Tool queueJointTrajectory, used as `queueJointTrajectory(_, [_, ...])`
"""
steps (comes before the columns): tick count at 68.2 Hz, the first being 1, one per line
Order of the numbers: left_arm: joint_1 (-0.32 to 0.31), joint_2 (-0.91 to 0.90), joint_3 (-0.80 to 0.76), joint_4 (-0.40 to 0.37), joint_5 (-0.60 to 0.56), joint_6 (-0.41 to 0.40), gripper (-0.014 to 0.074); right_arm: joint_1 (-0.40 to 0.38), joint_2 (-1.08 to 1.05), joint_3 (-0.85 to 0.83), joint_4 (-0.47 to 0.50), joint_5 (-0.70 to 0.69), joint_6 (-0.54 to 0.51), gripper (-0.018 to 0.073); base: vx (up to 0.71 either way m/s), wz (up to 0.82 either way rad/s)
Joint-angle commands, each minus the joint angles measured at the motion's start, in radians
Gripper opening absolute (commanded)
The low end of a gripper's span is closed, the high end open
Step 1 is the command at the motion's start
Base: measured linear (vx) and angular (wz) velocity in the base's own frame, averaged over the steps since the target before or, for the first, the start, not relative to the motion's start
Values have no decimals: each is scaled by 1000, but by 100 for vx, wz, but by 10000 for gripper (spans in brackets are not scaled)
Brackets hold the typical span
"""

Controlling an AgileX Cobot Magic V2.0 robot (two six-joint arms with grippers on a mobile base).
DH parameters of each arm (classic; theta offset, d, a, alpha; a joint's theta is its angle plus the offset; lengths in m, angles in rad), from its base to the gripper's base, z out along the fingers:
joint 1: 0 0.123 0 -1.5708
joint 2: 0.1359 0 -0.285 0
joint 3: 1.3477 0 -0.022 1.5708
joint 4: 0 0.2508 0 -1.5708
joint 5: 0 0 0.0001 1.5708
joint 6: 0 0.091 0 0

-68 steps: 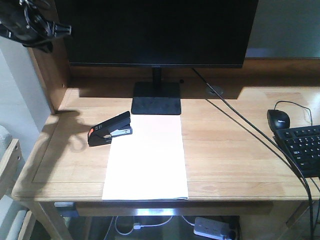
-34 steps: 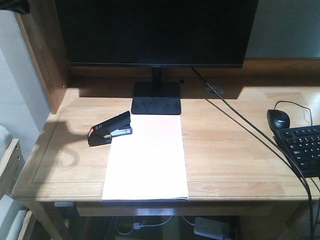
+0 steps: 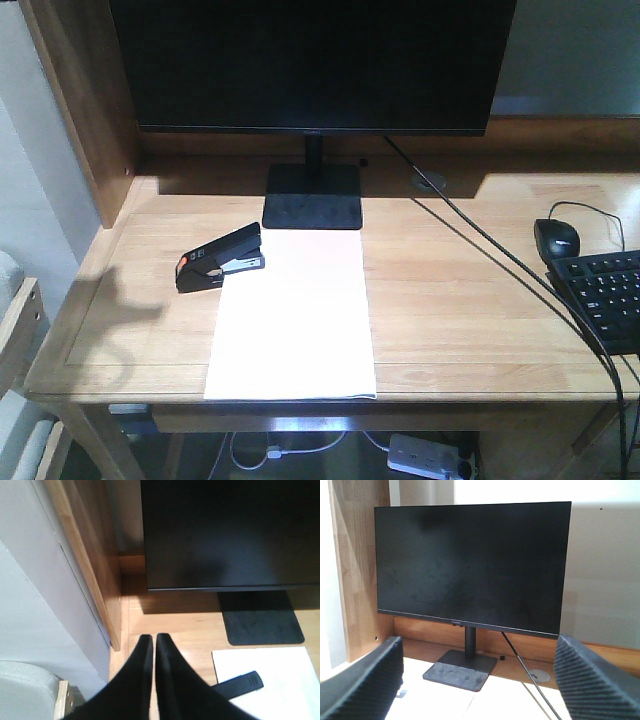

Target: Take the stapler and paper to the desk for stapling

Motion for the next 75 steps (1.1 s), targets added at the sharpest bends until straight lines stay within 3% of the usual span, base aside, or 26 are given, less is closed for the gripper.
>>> queueJointTrajectory(1, [-5, -133, 122, 1, -148, 10, -6, -3, 9, -27, -9, -27, -3, 578, 0, 0])
queueJointTrajectory(21, [-5, -499, 670, -16, -370, 7, -6, -3, 9, -27, -9, -27, -3, 578, 0, 0])
queueJointTrajectory(39, [-5, -924, 1064, -25, -527, 11, -6, -3, 9, -27, -9, -27, -3, 578, 0, 0])
queueJointTrajectory(58, [-4, -1325, 1344, -26, -563, 11, -6, -3, 9, -27, -9, -26, -3, 578, 0, 0])
queueJointTrajectory(75, [-4, -1448, 1483, -80, -567, 11, -6, -3, 9, -27, -9, -26, -3, 578, 0, 0])
